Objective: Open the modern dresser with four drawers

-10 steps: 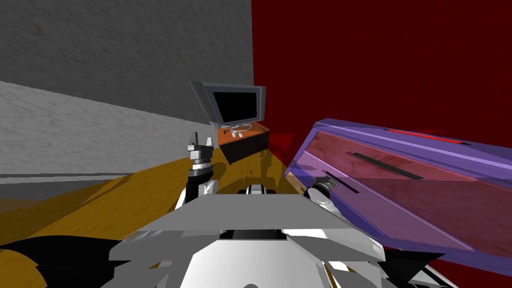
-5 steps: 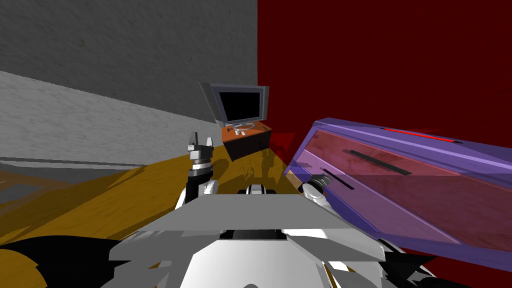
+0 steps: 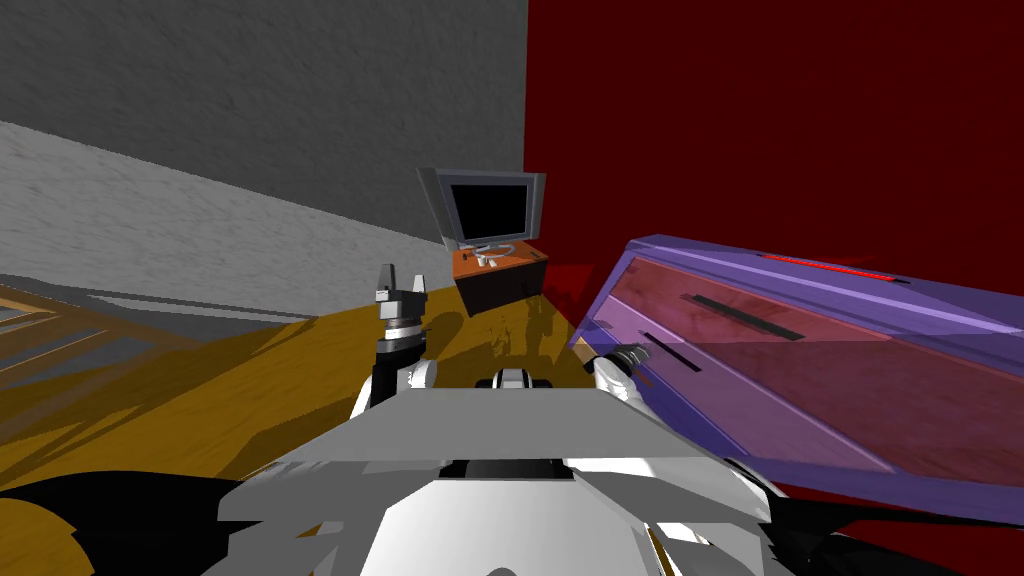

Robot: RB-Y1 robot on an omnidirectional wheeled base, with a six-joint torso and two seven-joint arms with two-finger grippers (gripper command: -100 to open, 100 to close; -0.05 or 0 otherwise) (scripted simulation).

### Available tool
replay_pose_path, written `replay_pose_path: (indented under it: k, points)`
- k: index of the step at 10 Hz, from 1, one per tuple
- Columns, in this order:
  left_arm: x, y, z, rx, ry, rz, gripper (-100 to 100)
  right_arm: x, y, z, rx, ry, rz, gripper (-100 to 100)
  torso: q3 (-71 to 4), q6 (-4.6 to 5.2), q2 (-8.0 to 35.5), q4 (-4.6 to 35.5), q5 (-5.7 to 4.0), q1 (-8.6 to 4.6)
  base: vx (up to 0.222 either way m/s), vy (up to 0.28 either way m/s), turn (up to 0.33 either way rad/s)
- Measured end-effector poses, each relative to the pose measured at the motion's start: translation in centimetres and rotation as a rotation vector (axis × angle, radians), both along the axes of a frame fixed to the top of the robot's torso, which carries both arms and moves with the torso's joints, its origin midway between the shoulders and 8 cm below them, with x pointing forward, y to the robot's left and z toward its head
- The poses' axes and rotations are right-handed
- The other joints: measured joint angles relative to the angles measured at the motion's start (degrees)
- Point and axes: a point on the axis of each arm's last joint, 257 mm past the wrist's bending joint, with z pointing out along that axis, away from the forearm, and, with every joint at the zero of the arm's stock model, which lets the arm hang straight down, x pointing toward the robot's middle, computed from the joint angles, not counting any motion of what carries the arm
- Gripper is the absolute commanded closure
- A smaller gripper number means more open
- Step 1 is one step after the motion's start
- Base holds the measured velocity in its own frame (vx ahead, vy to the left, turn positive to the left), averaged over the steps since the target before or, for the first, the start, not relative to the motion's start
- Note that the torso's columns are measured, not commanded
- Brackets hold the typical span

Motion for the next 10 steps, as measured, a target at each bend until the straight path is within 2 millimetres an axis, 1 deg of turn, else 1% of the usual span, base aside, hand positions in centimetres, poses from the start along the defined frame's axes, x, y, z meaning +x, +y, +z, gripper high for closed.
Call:
replay_pose_path:
  k: [1,2,4,6,8,9,10]
  points:
    - [0.0,0.0,0.0,0.0,0.0,0.0,0,0.2,0.3,0.0,-0.001,0.009,-0.007,100,0.0,0.05,-0.1,0.0,0.01,-0.01,-0.038,-0.01,0.002]
    - [0.0,0.0,0.0,0.0,0.0,0.0,0,0.2,0.3,0.0,-0.002,0.012,-0.008,-100,-0.1,0.03,-0.3,-0.1,0.02,0.04,-0.021,-0.121,-0.018]
    - [0.0,0.0,0.0,0.0,0.0,0.0,0,0.6,0.1,-0.2,0.024,-0.013,-0.008,-100,-0.1,0.03,-0.1,0.0,-0.11,-0.38,-0.037,-0.205,-0.005]
    - [0.0,0.0,0.0,0.001,0.0,0.0,0,1.0,-0.1,-0.4,0.055,-0.042,-0.007,-100,0.1,0.03,0.1,0.0,-0.03,-0.12,-0.047,-0.239,-0.011]
    - [0.0,0.0,0.0,0.0,0.0,0.0,0,1.2,-0.2,-0.5,0.074,-0.061,-0.006,-100,-0.1,0.0,-0.1,0.0,0.12,0.5,0.028,-0.112,0.007]
    - [0.0,0.0,0.0,0.0,0.0,0.0,0,1.1,-0.3,-0.7,0.078,-0.06,-0.008,-100,-0.2,0.0,-0.3,-0.1,0.12,0.29,0.042,-0.073,0.011]
    - [0.0,0.0,0.0,0.0,0.0,0.0,0,1.1,-0.3,-0.7,0.079,-0.061,-0.008,100,-0.1,0.01,-0.1,-0.1,0.07,0.28,0.006,-0.012,0.0]
